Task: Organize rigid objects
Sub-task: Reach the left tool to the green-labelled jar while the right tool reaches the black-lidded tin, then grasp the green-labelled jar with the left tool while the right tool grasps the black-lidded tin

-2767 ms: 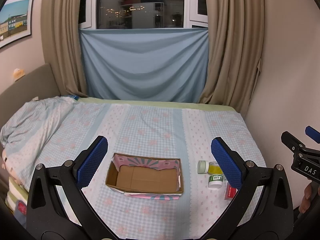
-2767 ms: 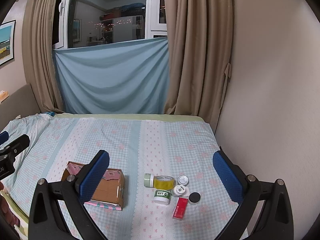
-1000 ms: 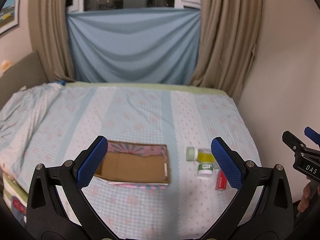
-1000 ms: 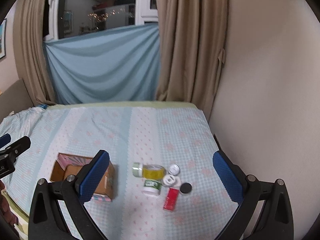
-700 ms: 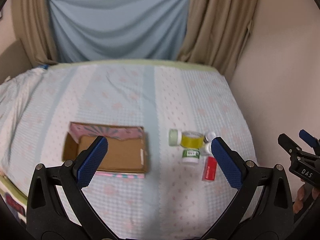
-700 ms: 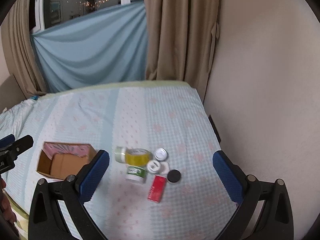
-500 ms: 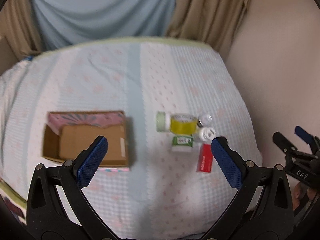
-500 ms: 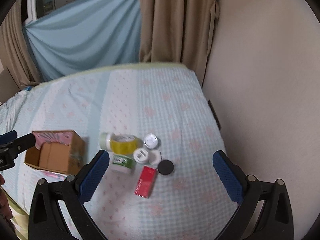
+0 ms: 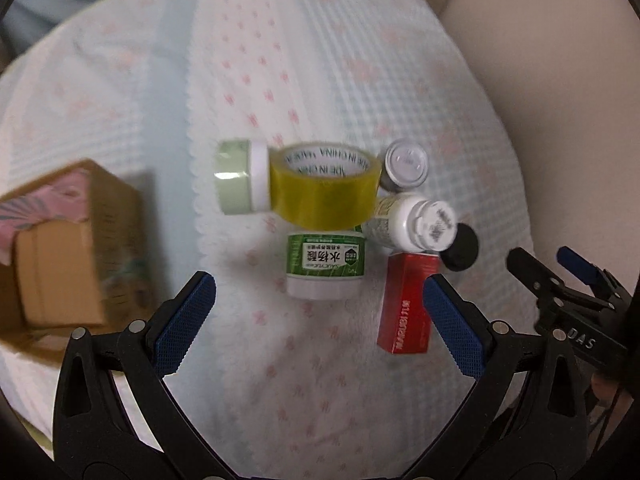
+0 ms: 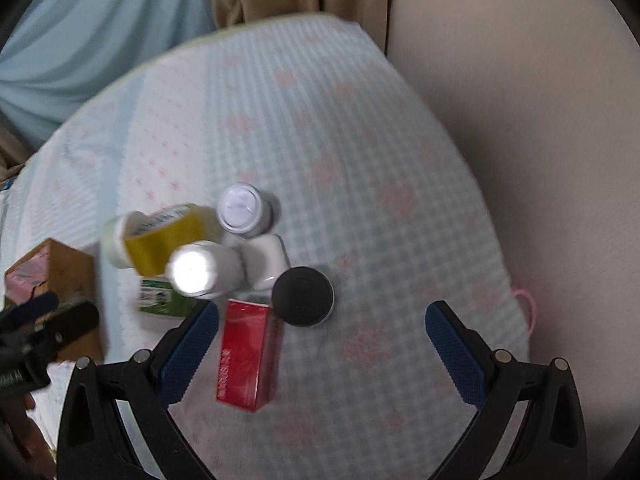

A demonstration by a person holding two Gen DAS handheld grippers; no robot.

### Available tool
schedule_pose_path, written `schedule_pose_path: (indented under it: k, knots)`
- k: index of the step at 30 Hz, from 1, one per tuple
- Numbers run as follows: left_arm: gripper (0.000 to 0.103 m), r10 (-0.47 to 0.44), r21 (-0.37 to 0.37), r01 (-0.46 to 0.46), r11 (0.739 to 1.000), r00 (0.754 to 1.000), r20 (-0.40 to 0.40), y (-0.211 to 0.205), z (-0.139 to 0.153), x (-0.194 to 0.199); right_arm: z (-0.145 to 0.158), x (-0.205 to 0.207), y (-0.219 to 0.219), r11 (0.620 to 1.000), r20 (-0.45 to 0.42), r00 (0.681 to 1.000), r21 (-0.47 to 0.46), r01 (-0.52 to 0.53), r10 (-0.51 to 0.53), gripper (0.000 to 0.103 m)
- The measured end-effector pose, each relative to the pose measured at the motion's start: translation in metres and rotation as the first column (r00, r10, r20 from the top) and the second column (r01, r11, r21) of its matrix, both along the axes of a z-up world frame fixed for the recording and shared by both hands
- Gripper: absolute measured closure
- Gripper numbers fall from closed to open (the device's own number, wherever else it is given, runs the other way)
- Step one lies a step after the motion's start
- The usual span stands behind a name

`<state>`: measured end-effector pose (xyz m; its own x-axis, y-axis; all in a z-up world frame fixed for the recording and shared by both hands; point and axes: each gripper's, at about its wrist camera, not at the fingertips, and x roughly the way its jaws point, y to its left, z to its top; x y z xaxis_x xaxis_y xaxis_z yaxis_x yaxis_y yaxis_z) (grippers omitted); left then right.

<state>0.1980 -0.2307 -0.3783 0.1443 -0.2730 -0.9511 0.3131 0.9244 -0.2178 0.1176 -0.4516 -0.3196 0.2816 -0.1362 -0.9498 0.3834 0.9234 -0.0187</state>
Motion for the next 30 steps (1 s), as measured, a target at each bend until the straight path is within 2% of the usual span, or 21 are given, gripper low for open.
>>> schedule_pose_path:
  k: [1, 5, 7, 14, 17, 20, 22, 30]
  knots:
    - [0.001, -0.004, -0.002, 0.004, 1.0, 1.0, -0.013, -0.003, -0.009, 0.002, -0.011, 0.005, -0.002, 1.0, -0.017, 1.0, 0.005, 0.007, -0.006, 0.006]
    - [0.004, -0.03, 0.02, 0.031, 0.999, 0.997, -0.067, -0.019, -0.045, 0.012, -0.05, 0.02, -0.007, 0.999, -0.084, 0.996, 0.032, 0.023, -0.021, 0.009]
    - [0.006, -0.037, 0.03, 0.04, 0.999, 0.995, -0.09, -0.024, -0.06, 0.015, -0.067, 0.027, -0.006, 0.999, -0.116, 0.993, 0.049, 0.02, -0.014, 0.016]
    - [0.015, -0.031, 0.032, 0.036, 0.999, 0.988, -0.151, -0.028, -0.091, 0.025, -0.094, 0.037, -0.003, 0.995, -0.165, 0.986, 0.086, 0.048, -0.033, 0.026]
    - [0.024, -0.029, 0.027, 0.034, 0.999, 0.985, -0.172, -0.029, -0.098, 0.028, -0.1, 0.039, -0.006, 0.993, -0.182, 0.982, 0.093, 0.069, -0.051, 0.03]
    - [0.034, -0.032, -0.012, 0.03, 0.999, 0.981, -0.191, -0.032, -0.101, 0.032, -0.111, 0.042, -0.013, 0.99, -0.196, 0.979, 0.109, 0.086, -0.064, 0.042]
    - [0.034, -0.037, 0.0, 0.037, 0.999, 0.983, -0.181, -0.036, -0.103, 0.033, -0.116, 0.044, -0.016, 0.987, -0.211, 0.975, 0.123, 0.102, -0.074, 0.049]
    - [0.035, -0.024, -0.003, 0.024, 1.0, 0.987, -0.157, -0.027, -0.087, 0.033, -0.116, 0.049, -0.016, 0.984, -0.202, 0.975, 0.129, 0.122, -0.094, 0.049]
